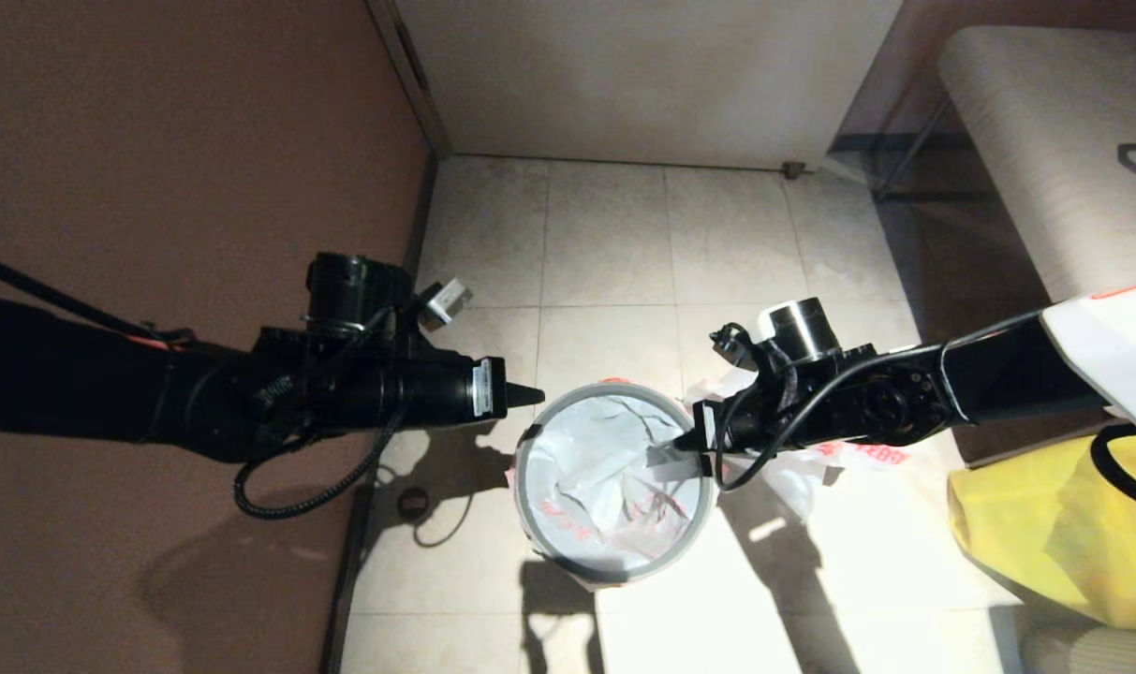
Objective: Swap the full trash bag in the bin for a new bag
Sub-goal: Place the trash can ring on the trash can
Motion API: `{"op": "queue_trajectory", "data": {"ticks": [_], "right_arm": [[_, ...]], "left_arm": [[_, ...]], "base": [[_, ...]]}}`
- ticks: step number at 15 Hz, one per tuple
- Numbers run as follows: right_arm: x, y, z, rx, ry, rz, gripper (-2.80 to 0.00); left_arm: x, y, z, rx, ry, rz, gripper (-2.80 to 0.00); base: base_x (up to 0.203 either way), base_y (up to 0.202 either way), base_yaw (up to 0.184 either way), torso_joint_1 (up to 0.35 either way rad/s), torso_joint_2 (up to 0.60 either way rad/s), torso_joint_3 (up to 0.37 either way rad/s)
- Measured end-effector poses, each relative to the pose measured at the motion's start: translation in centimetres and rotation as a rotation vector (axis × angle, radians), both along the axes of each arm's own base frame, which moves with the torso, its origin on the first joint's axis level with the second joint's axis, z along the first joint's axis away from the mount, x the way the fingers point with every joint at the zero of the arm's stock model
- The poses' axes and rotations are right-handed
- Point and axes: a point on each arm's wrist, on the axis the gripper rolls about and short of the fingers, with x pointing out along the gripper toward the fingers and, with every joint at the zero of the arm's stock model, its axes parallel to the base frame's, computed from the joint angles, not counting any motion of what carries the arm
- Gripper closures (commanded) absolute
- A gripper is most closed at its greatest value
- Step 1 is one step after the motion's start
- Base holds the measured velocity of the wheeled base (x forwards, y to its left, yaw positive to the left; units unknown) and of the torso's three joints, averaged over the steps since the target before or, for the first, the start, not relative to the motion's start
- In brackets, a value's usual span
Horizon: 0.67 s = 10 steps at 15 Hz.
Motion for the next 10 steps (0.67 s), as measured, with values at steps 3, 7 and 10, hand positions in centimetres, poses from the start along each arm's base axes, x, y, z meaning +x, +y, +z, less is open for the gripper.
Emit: {"op": "queue_trajectory", "data": {"ticks": [3,7,10], "right_arm": [[2.3,-1.1,-2.4,0.053,-0.031,0.03,0.0],[4.1,-2.3,-5.5,0.067,-0.029,0.022,0.0],[5.4,-2.6,-7.7,0.068,-0.056,0.024,0.0]], "left_arm": [[2.6,-0.2,-5.4,-0.08,-0.026,0.005,0.0],[5.2,0.1,-11.5,-0.167,-0.121,-0.008,0.0],[7.1,0.8,-15.0,-0.154,-0.14,0.007,0.0]], "base": [[0.0,0.0,0.0,0.0,0.0,0.0],[0.0,0.0,0.0,0.0,0.0,0.0],[0.0,0.0,0.0,0.0,0.0,0.0]]}}
